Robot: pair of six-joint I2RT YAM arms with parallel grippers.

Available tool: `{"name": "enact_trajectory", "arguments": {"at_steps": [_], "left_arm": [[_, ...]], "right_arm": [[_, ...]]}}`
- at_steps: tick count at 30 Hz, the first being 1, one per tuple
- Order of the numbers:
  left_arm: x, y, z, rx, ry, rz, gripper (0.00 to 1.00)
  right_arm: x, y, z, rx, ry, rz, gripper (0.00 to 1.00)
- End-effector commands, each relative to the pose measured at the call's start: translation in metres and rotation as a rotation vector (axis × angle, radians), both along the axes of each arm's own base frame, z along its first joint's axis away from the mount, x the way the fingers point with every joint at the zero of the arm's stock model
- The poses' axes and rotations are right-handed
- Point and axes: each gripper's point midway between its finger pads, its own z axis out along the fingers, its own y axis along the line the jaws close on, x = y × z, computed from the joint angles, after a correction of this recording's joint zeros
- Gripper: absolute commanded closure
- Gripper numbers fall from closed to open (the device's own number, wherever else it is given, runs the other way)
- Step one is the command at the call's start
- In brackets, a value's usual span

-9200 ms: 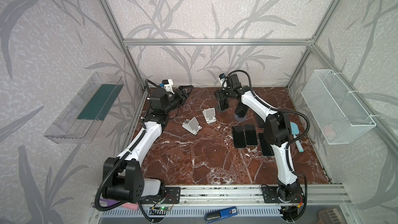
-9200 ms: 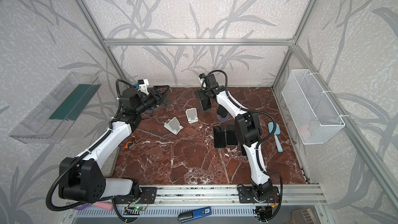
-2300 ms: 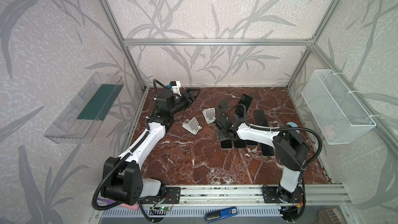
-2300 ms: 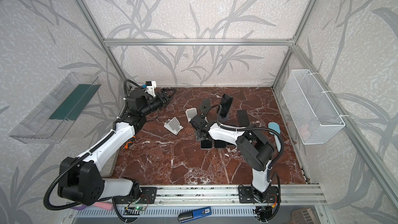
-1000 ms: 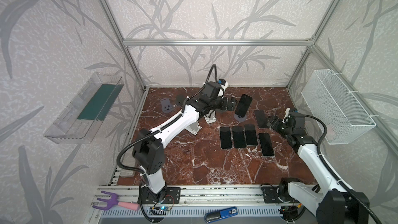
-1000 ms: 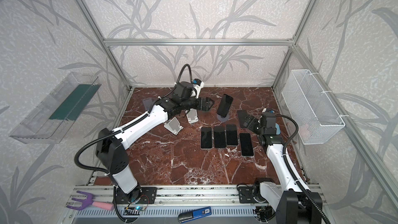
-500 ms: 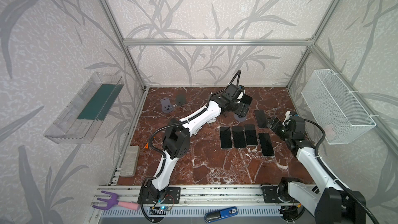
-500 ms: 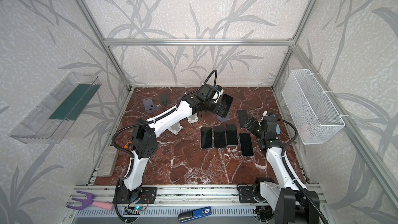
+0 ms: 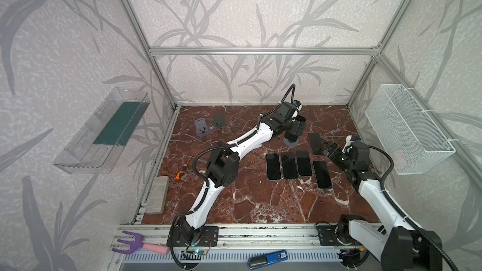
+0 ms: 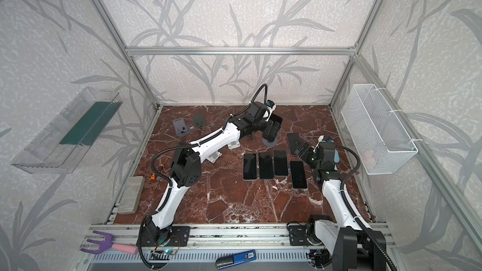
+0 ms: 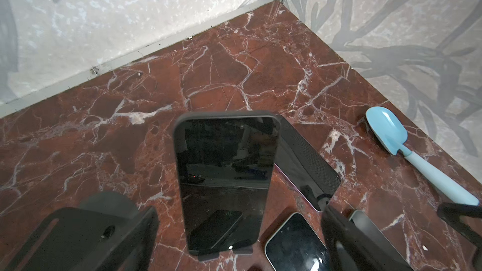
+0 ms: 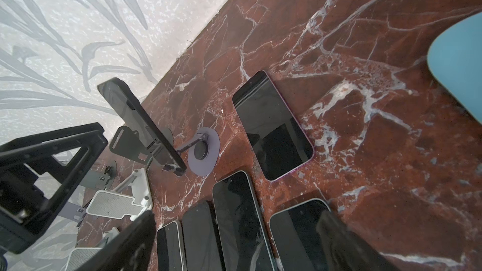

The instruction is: Remove the phone from the phone stand

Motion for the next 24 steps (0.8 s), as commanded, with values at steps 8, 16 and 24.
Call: {"name": "enact_trajectory", "arguments": {"at_steps": [8,16,24], "left_arm": [[0.012,-0.021,-0.018,-0.032,-0.064,-0.008,0.01],[0.025,-0.026,-0.035,-0.005,-0.069,0.009,0.01],[0.032,-0.021,-0.049,0.042,-0.071,0.045,0.11]], "right_arm": [[0.005,0.001,0.006,0.012,-0.044,0.004,0.03],[0.007,0.003,0.003,0.018,-0.048,0.021,0.02],[0.009,0.005,-0.002,0.027,-0.042,0.027,0.02]]}}
